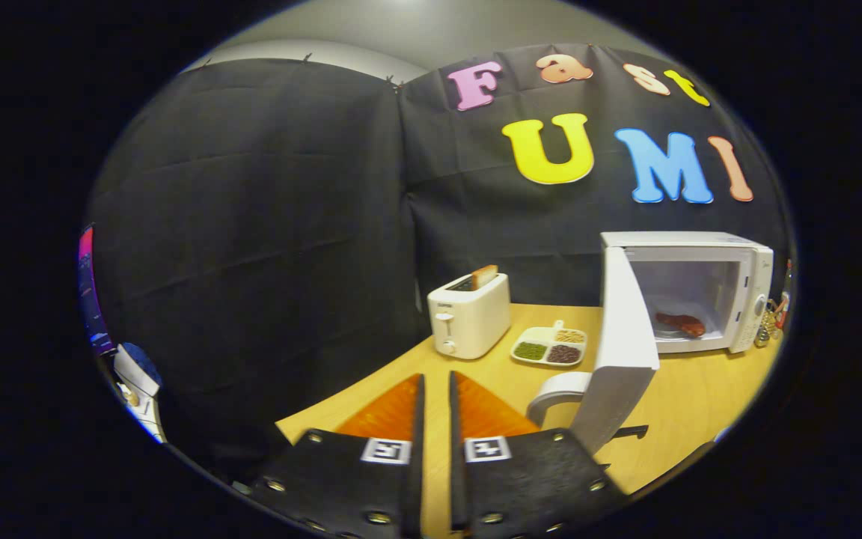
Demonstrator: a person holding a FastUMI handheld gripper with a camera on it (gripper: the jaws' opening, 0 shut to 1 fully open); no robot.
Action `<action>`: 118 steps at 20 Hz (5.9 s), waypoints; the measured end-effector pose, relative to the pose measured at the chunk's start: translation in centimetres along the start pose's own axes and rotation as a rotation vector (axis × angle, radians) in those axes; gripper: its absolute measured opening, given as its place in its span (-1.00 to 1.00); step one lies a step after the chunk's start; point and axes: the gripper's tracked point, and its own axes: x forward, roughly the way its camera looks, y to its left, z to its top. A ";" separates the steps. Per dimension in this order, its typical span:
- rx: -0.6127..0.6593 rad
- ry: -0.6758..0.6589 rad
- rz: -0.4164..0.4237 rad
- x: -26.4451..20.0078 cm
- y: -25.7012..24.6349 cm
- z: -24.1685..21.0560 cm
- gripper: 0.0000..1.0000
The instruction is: Open the microwave, put the food inside, and close the microwave door.
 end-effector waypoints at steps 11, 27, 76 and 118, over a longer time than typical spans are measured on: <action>-0.019 0.066 -0.007 0.0 -3.3 -3.0 -0.98; -0.017 0.066 -0.173 -4.5 -15.1 -1.9 -0.98; 0.162 -0.021 -0.583 3.1 -44.7 1.9 -0.98; -0.011 -0.203 -0.534 -19.1 -24.3 9.7 0.93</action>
